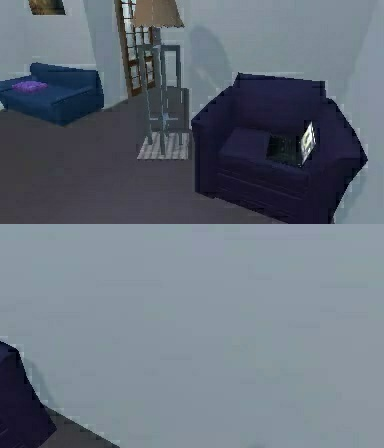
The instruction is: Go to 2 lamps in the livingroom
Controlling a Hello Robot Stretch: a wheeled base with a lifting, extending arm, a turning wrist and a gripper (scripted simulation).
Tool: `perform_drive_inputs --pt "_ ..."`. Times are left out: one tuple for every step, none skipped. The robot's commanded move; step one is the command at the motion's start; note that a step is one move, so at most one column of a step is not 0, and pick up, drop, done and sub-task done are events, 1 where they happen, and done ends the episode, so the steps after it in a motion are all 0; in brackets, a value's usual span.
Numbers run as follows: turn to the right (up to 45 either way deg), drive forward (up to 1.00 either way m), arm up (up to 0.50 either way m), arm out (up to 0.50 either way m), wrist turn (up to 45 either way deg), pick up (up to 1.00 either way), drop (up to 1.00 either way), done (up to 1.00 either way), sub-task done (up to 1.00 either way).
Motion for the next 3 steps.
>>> perform_drive_inputs --pt "-12.0 0.0 0.0 0.0 0.0 0.0 0.0 0.0 0.0" --pt "0.0 0.95 0.0 0.0 0.0 0.0 0.0 0.0 0.0" --pt "0.0 0.0 0.0 0.0 0.0 0.0 0.0 0.0 1.0"
